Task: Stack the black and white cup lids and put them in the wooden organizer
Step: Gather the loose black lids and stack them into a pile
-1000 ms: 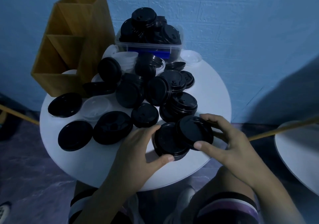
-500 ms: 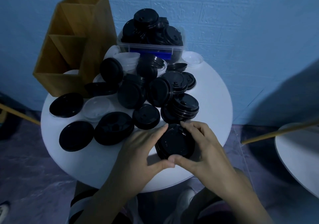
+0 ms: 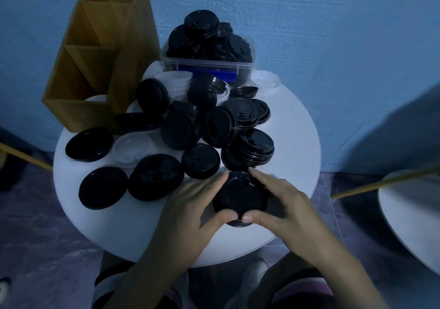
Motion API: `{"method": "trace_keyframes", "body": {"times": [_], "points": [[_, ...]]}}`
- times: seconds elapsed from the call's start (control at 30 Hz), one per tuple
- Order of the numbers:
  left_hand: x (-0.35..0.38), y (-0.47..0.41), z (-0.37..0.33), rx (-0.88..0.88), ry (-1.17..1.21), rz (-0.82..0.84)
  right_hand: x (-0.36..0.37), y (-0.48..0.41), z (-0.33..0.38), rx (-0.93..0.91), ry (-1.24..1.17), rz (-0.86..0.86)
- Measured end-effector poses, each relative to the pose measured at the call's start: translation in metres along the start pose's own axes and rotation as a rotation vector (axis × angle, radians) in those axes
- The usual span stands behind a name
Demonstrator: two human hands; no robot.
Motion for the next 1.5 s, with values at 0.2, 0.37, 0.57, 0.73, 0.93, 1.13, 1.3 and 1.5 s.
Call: {"method": "trace_keyframes", "body": {"times": [0.2,0.37,0.57,0.73,0.93,1.13,1.3,1.5], "points": [[0.002,-0.002,0.002,0.03,-0.085,0.007,0.002,-0.004,0.001,-0.027,0.079,0.033],[0.003,-0.002,0.003,0.047,-0.126,0.002,0.006,-0.006,-0.001,-0.028,0.097,0.042],[0.003,0.001,0.001,0.069,-0.196,-0.019,0.008,-0.004,0.0,-0.027,0.156,0.072],[0.0,0.001,0.001,0.06,-0.211,0.006,0.005,-0.003,0.002,-0.042,0.195,0.073],[0.003,0.003,0.005,0.033,-0.183,0.045,0.005,-0.003,0.001,-0.044,0.218,0.102],[0.001,0.001,0.002,0.035,-0.146,-0.014,0.002,-0.007,-0.006,-0.004,0.062,0.084],[0.001,-0.003,0.0,-0.014,-0.061,-0.038,0.001,-0.012,-0.008,-0.009,-0.046,0.015],[0.003,-0.001,-0.002,-0.031,-0.076,-0.05,-0.038,-0.027,-0.02,-0.012,-0.133,-0.475]]}}
Point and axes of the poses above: each hand's wrist, its own y-axis away from the middle knuckle, its own x-axis out of the palm, z = x × y, the point moved 3 cm from there along -y, towards the middle knuckle, and after that the axes turned 14 degrees about -x, right-handed, at the moved point
